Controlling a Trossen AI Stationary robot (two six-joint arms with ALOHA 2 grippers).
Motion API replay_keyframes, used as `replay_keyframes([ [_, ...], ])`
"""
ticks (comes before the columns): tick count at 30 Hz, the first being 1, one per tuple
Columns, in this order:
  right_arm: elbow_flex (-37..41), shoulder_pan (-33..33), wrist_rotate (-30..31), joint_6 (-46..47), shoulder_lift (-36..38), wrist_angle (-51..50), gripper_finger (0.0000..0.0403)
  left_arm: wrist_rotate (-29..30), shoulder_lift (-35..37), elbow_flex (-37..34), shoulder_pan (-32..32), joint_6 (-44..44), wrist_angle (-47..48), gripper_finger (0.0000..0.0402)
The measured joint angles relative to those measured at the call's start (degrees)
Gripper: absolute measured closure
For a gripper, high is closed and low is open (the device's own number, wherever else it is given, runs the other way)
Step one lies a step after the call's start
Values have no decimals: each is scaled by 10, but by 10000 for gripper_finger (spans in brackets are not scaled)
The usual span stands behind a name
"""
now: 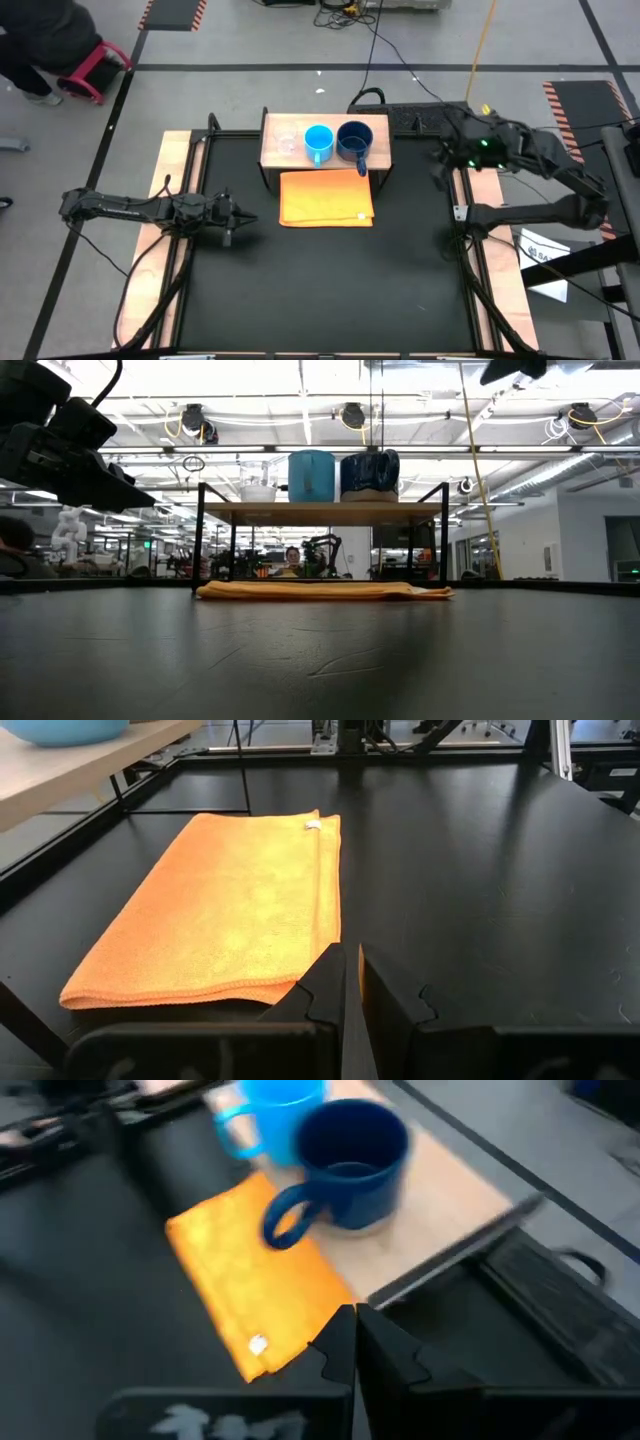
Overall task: Stack small to large cups/mugs on shelf
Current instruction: Return to Home Position
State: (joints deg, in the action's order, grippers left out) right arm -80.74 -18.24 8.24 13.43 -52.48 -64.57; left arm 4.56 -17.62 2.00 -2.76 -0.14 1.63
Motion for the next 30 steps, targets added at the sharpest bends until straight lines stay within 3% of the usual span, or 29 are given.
replay_keyframes([
  [7, 189, 13, -108, -97, 134, 139, 402, 0, 0, 0, 0, -14, -13, 364],
  [14, 328, 32, -193, -185, 210, 244, 403, 0, 0, 0, 0, -22, -23, 364],
  [20, 373, 47, -220, -214, 240, 262, 403, 1, 0, 0, 0, -33, -26, 364],
  [30, 384, 60, -220, -217, 307, 258, 403, 1, 0, 0, 0, -38, -51, 364],
])
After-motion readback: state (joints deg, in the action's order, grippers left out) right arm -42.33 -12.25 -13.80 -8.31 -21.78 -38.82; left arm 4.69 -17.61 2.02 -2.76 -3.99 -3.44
